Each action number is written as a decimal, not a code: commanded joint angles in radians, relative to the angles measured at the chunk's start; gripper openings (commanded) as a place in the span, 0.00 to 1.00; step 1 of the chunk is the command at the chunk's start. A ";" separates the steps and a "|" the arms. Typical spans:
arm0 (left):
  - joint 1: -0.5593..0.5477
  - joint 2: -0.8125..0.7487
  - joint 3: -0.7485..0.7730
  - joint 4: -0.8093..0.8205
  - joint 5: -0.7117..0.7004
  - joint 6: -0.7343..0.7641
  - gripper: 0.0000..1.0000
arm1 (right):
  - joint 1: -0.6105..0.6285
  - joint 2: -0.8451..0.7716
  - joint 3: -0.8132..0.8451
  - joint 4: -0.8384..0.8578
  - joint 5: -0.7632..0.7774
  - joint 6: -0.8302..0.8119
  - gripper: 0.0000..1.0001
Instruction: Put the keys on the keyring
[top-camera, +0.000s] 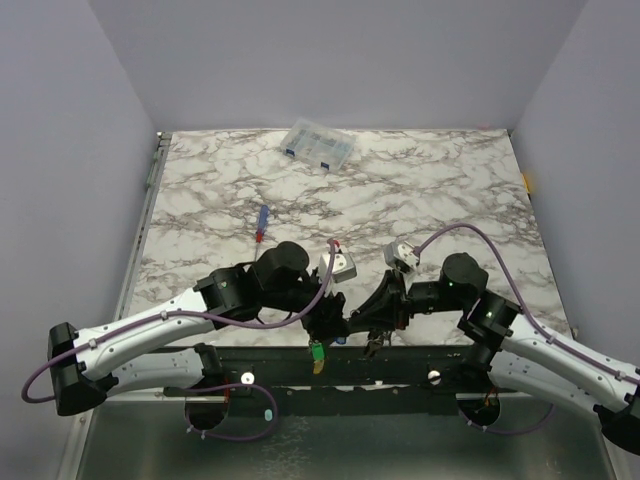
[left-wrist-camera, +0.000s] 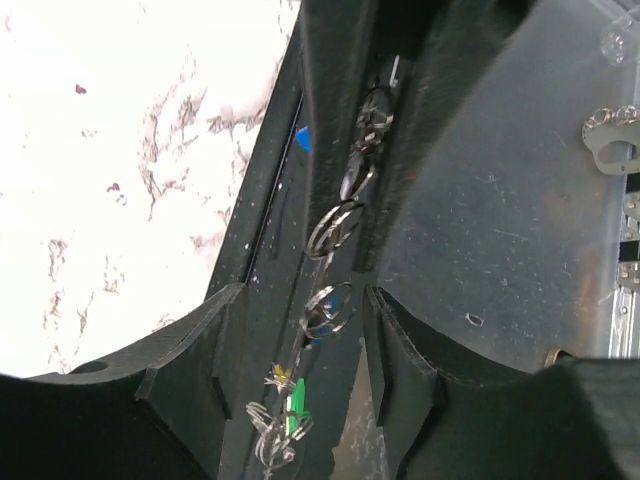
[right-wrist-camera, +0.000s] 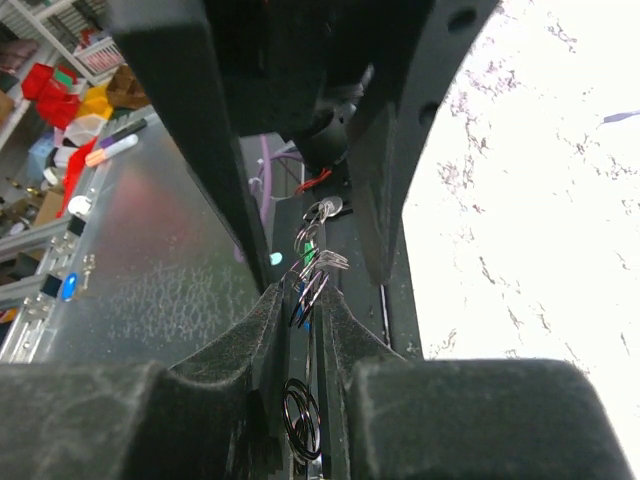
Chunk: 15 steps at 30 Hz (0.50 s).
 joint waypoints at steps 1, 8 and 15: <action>0.003 -0.053 0.065 -0.025 -0.026 0.056 0.55 | 0.007 -0.004 0.065 -0.055 0.033 -0.080 0.01; 0.003 -0.119 0.113 -0.041 0.001 0.146 0.58 | 0.007 0.021 0.107 -0.090 -0.016 -0.100 0.01; 0.003 -0.069 0.130 -0.020 0.036 0.189 0.50 | 0.010 0.015 0.118 -0.085 -0.091 -0.095 0.01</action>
